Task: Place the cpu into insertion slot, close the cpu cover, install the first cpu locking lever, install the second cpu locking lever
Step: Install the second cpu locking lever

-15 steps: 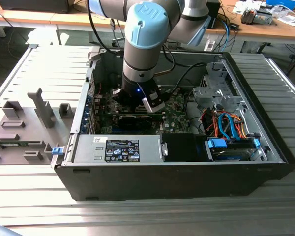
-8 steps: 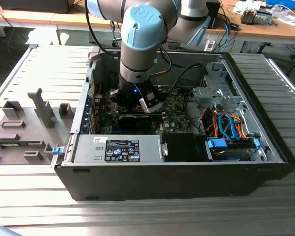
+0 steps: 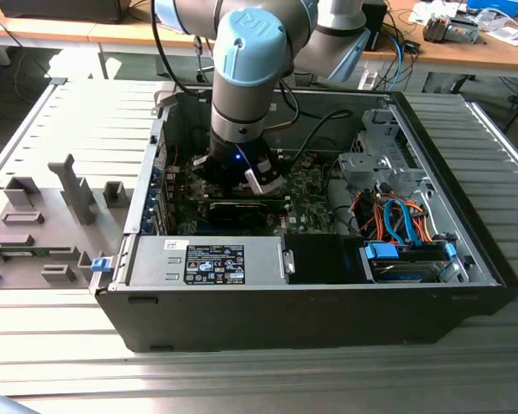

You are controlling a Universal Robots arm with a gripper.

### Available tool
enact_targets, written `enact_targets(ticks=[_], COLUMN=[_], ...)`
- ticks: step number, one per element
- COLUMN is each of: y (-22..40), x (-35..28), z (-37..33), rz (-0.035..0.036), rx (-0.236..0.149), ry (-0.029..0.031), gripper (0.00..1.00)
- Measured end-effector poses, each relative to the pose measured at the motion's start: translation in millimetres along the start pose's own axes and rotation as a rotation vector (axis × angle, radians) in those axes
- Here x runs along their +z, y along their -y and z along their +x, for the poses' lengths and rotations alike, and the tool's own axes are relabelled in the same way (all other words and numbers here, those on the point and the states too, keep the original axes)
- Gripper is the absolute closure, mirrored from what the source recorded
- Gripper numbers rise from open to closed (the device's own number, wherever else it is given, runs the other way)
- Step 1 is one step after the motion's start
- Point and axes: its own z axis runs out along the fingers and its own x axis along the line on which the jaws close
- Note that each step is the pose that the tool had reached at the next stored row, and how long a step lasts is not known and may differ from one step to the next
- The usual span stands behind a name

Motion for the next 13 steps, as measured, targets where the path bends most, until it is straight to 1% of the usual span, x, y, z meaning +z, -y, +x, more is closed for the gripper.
enact_targets(ticks=[1, 3, 4, 5, 7, 9, 11, 12, 13], y=[-0.1, -0.1, -0.1, -0.7, -2.7, -3.7, -3.7, -4.2, -5.8], x=[0.1, 0.2, -0.1, -2.4, -11.8, -16.7, -17.6, -17.9, -18.0], z=[0.3, 0.8, 1.1, 1.7, 2.4, 2.2, -1.9, -8.0, -15.7], rz=[0.0063, 0.015, 0.0168, 0.0168, 0.0178, 0.018, 0.018, 0.0182, 0.0183], rx=[0.0, -0.001, -0.002, -0.004, -0.01, -0.013, -0.013, -0.013, -0.012], ry=[-0.0001, -0.0007, -0.0008, 0.0019, 0.0028, 0.0023, 0.0021, 0.0014, -0.0001], gripper=[0.89, 0.89, 0.89, 0.89, 0.89, 0.89, 0.89, 0.89, 0.89])
